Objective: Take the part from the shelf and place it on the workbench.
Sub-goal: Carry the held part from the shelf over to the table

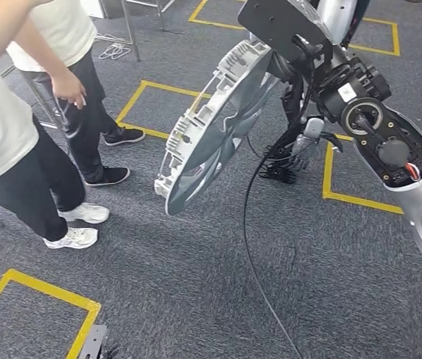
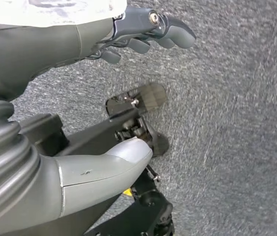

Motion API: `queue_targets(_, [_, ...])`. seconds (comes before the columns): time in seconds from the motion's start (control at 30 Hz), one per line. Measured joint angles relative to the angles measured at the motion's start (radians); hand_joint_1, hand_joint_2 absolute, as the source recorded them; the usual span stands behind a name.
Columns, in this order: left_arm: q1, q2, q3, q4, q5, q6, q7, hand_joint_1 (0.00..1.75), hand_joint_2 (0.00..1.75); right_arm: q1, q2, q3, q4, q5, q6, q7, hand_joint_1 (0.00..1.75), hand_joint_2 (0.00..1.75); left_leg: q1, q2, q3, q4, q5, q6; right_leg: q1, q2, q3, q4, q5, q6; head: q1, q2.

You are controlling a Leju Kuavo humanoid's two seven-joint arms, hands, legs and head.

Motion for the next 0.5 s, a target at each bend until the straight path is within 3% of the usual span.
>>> queue_targets(0.03, [-0.001, 0.001, 0.0, 0.0, -0.001, -0.001, 0.001, 0.0, 1.75, 0.0, -0.002, -0.001, -0.002, -0.001, 0.0, 0.001, 1.75, 1.75, 0.001, -0.011, 0.003, -0.002, -0.001, 0.005, -0.003, 0.006, 0.002, 0.005, -0.008, 0.005, 0.002, 0.0])
queue_targets(0.1, [-0.006, 0.003, 0.0, 0.0, -0.002, -0.001, 0.003, 0.0, 1.75, 0.0, -0.008, -0.004, -0.007, -0.001, -0.001, 0.003, 1.75, 1.75, 0.004, -0.031, 0.011, -0.008, 0.0, 0.017, -0.008, 0.05, -0.024, 0.071, -0.05, 0.011, 0.007, 0.0])
queue_targets(0.17, [-0.013, 0.004, 0.0, 0.0, -0.005, -0.002, 0.008, 0.0, 1.75, 0.002, -0.016, -0.007, -0.01, -0.001, -0.002, 0.006, 1.75, 1.75, 0.004, -0.054, 0.014, -0.008, -0.002, 0.025, -0.007, 0.095, -0.101, 0.218, -0.111, 0.01, 0.017, 0.0])
queue_targets(0.2, [-0.016, 0.004, 0.0, 0.0, -0.006, -0.002, 0.01, 0.0, 1.75, 0.004, -0.02, -0.007, -0.01, -0.001, -0.003, 0.007, 1.75, 1.75, 0.003, -0.067, 0.015, -0.008, -0.003, 0.027, -0.005, 0.102, -0.139, 0.283, -0.129, 0.01, 0.022, 0.0])
queue_targets(0.23, [-0.017, 0.004, 0.0, 0.0, -0.007, -0.003, 0.011, 0.0, 1.75, 0.006, -0.022, -0.007, -0.011, -0.001, -0.003, 0.008, 1.75, 1.75, 0.003, -0.08, 0.017, -0.007, -0.004, 0.028, -0.004, 0.105, -0.163, 0.314, -0.127, 0.009, 0.026, 0.0])
queue_targets(0.27, [-0.018, 0.004, 0.0, 0.0, -0.008, -0.004, 0.012, 0.0, 1.75, 0.008, -0.024, -0.007, -0.011, -0.001, -0.003, 0.008, 1.75, 1.75, 0.002, -0.094, 0.019, -0.007, -0.004, 0.028, -0.002, 0.107, -0.166, 0.302, -0.103, 0.007, 0.028, 0.0])
queue_targets(0.3, [-0.018, 0.004, 0.0, 0.0, -0.008, -0.004, 0.013, 0.0, 1.75, 0.008, -0.025, -0.007, -0.012, -0.001, -0.003, 0.008, 1.75, 1.75, 0.002, -0.109, 0.023, -0.006, -0.006, 0.027, -0.002, 0.113, -0.151, 0.25, -0.061, 0.003, 0.03, 0.0])
queue_targets(0.37, [-0.021, 0.004, 0.0, 0.0, -0.008, -0.004, 0.013, 0.0, 1.75, 0.007, -0.028, -0.008, -0.013, -0.001, -0.003, 0.008, 1.75, 1.75, 0.003, -0.136, 0.024, -0.002, -0.009, 0.023, -0.005, 0.161, -0.097, 0.103, 0.02, -0.004, 0.031, 0.0])
queue_targets(0.43, [-0.024, 0.003, 0.0, 0.0, -0.008, -0.004, 0.013, 0.0, 1.75, 0.007, -0.031, -0.009, -0.016, -0.001, -0.003, 0.008, 1.75, 1.75, 0.007, -0.161, 0.016, 0.0, -0.008, 0.014, -0.007, 0.202, -0.065, 0.021, 0.047, -0.008, 0.028, 0.0])
queue_targets(0.5, [-0.023, 0.006, 0.0, 0.0, -0.01, -0.004, 0.014, 0.0, 1.75, 0.007, -0.032, -0.009, -0.018, -0.001, -0.004, 0.008, 1.75, 1.75, 0.01, -0.188, 0.01, -0.004, -0.003, 0.002, -0.007, 0.188, -0.056, 0.008, 0.044, -0.013, 0.027, 0.0])
